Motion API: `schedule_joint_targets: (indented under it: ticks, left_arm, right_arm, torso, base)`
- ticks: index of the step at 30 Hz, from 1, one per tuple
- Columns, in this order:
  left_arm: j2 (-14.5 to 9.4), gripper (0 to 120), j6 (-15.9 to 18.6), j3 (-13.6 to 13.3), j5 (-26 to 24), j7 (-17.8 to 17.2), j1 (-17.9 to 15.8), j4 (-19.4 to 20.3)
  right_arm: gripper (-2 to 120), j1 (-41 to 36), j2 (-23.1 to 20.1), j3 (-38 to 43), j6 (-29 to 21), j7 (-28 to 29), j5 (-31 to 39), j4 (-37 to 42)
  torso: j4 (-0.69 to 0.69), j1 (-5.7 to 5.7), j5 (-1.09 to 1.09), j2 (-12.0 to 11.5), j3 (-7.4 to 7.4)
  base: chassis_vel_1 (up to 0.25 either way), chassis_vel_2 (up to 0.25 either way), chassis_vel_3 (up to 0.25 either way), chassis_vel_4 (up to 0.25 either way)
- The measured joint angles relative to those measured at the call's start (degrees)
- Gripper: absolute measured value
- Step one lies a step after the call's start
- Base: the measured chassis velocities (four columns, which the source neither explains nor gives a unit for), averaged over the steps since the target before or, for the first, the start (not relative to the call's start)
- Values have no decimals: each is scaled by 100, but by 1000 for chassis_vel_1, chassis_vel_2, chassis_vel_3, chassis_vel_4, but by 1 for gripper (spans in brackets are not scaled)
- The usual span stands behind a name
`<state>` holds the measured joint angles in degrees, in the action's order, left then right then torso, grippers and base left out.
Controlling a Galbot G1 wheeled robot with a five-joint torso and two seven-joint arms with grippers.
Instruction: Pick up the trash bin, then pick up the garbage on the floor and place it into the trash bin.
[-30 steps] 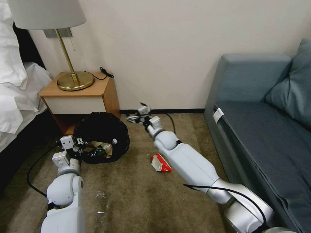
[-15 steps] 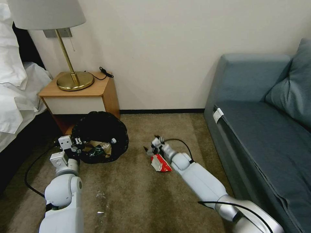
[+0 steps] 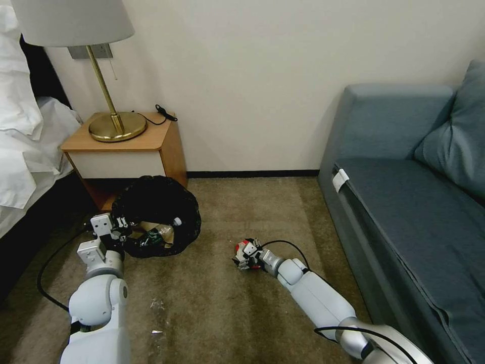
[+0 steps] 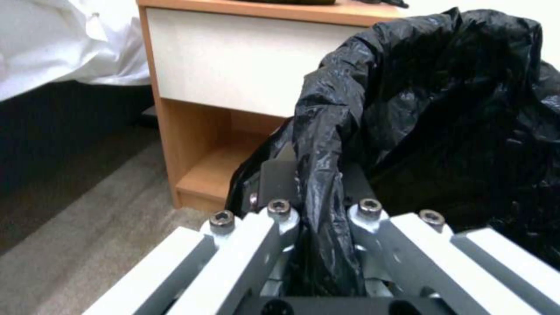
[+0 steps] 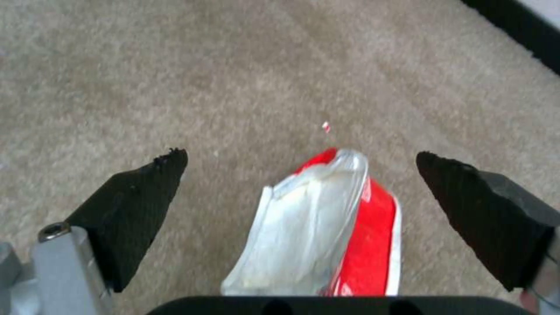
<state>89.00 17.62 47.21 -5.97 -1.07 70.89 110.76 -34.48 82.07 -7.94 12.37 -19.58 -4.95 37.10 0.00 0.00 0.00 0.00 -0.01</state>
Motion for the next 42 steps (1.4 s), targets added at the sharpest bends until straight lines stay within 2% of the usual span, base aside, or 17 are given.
schedule_joint_targets:
  ticks: [15,17,18,20,22,24,25,27,28,31,36,39,42]
  left_arm:
    - [-30,4,-16,71,-24,5,37,-23]
    - [-29,4,-16,61,-24,6,23,-22]
    - [-29,4,-16,61,-24,6,23,-22]
    - [-26,4,-16,38,-24,6,-7,-19]
    - [-26,4,-16,33,-24,6,-16,-11]
    - [-26,4,-15,32,-24,5,-23,5]
    - [-26,4,-15,32,-24,5,-23,5]
    - [-26,4,-13,35,-24,6,-23,6]
    - [-26,4,-13,35,-24,6,-23,6]
    - [-31,4,-9,47,-28,6,-20,14]
    - [-39,4,2,51,-35,5,-36,33]
    - [-40,4,10,51,-38,5,-47,35]
    - [-39,4,10,50,-37,4,-48,35]
  right_arm:
    - [98,-19,89,570,172,-377,31,-417]
    - [87,-19,93,621,206,-414,51,-444]
    - [87,-19,93,621,206,-414,51,-444]
    - [74,-41,96,674,222,-382,86,-447]
    - [71,-48,97,690,223,-365,98,-447]
    - [59,-51,99,699,223,-341,129,-435]
    - [59,-51,99,699,223,-341,129,-435]
    - [50,-51,103,699,223,-332,152,-419]
    - [50,-51,103,699,223,-332,152,-419]
    - [32,-47,108,695,223,-326,191,-403]
    - [23,-47,107,693,220,-324,200,-396]
    - [5,-46,109,700,216,-316,204,-396]
    - [0,-45,110,701,214,-313,207,-396]
  torso:
    - [0,0,0,0,0]
    - [0,0,0,0,0]
    - [0,0,0,0,0]
    - [0,0,0,0,0]
    - [0,0,0,0,0]
    - [0,0,0,0,0]
    - [0,0,0,0,0]
    - [0,0,0,0,0]
    - [0,0,0,0,0]
    - [0,0,0,0,0]
    - [0,0,0,0,0]
    - [0,0,0,0,1]
    - [0,0,0,0,0]
  base:
    - [0,0,0,0]
    - [0,0,0,0]
    - [0,0,0,0]
    - [0,0,0,0]
    - [0,0,0,0]
    - [0,0,0,0]
    - [0,0,0,0]
    - [0,0,0,0]
    - [0,0,0,0]
    - [0,0,0,0]
    - [0,0,0,0]
    - [0,0,0,0]
    - [0,0,0,0]
